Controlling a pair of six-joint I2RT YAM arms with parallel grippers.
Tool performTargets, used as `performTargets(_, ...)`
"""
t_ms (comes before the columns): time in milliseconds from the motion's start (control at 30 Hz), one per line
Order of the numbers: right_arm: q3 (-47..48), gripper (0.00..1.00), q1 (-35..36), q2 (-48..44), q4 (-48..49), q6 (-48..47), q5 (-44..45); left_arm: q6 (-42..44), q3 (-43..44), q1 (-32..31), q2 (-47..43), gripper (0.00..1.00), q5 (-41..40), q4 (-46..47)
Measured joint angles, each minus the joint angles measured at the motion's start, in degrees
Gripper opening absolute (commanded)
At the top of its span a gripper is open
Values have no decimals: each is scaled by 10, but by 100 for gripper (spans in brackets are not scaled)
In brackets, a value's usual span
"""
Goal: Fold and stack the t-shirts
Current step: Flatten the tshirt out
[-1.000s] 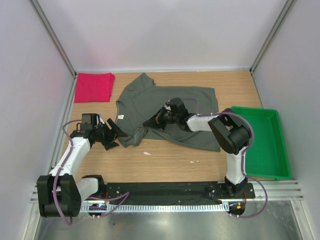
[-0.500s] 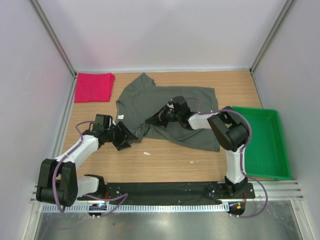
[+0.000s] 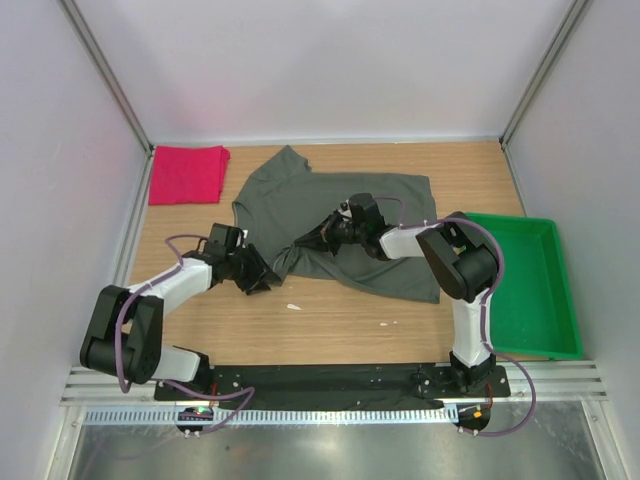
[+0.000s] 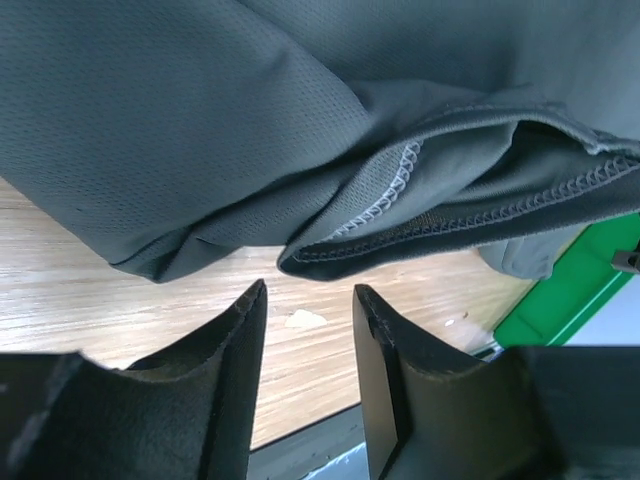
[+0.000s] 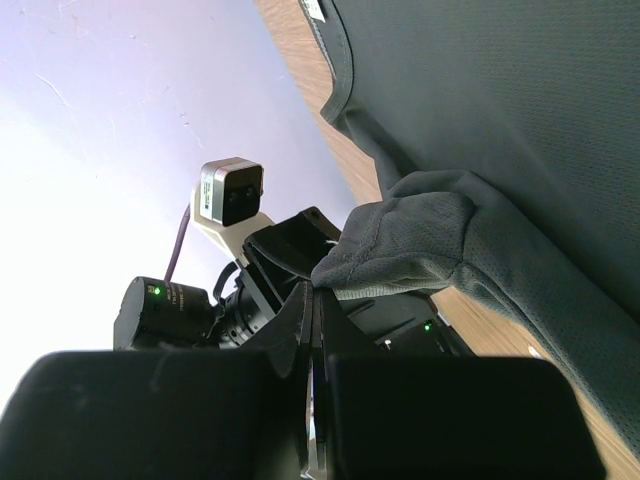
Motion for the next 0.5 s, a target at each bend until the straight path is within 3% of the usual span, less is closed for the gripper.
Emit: performTargets(500,-5,1,-1,0,4,-2,-4,-21,-1,0,19,36,-28,31)
